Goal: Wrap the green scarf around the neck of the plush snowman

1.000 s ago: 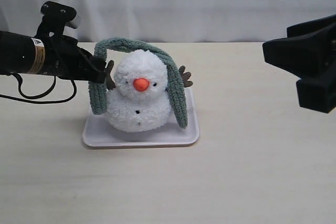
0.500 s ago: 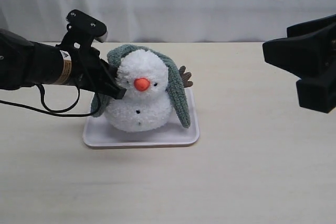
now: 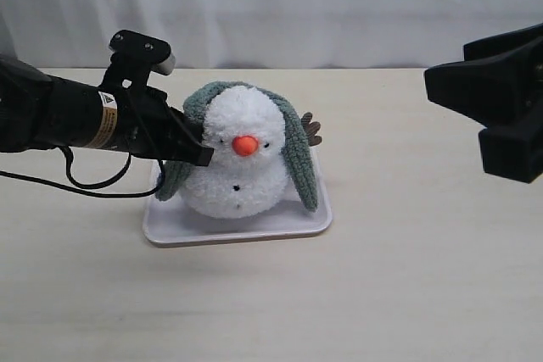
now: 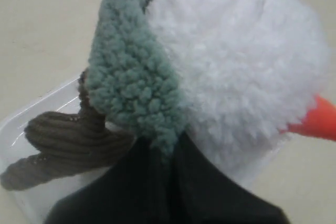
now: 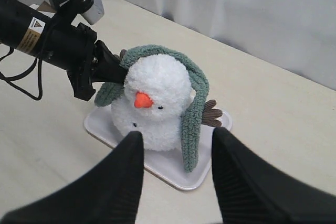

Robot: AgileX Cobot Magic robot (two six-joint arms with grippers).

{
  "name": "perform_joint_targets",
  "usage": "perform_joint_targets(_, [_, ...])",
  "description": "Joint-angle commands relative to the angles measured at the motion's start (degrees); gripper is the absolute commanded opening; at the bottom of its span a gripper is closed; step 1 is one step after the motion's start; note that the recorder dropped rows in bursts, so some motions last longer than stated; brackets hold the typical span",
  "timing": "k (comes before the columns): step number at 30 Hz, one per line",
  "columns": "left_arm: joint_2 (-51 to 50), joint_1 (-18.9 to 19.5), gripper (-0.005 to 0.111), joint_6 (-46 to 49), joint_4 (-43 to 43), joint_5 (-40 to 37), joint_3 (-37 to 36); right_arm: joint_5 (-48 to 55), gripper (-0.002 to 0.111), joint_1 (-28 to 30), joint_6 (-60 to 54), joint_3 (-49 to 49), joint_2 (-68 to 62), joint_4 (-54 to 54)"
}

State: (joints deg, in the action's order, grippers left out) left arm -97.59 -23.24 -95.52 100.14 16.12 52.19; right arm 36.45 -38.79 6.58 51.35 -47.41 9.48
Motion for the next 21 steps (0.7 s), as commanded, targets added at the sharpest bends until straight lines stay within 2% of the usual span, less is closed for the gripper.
perform_joint_targets(1, [0.6,-0.1,0.0,-3.5,-0.2,1.3,-0.2,-0.1,0.041,0.0,-0.3,-0.4,0.2,0.4])
perform_joint_targets(9, [0.4,-0.1,0.0,-1.2,-0.2,-1.0,-3.6,1.4,0.041,0.0,-0.3,-0.4,0.2,0.4])
perform_joint_targets(17, [0.4,-0.1,0.001,0.0,-0.2,2.7,-3.5,1.4,0.041,0.0,-0.3,-0.4,0.2,0.4])
perform_joint_targets(21, [0.3,-0.1,0.008,0.4,-0.2,2.0,-4.2,1.4,0.041,0.0,-0.3,-0.4,0.2,0.4])
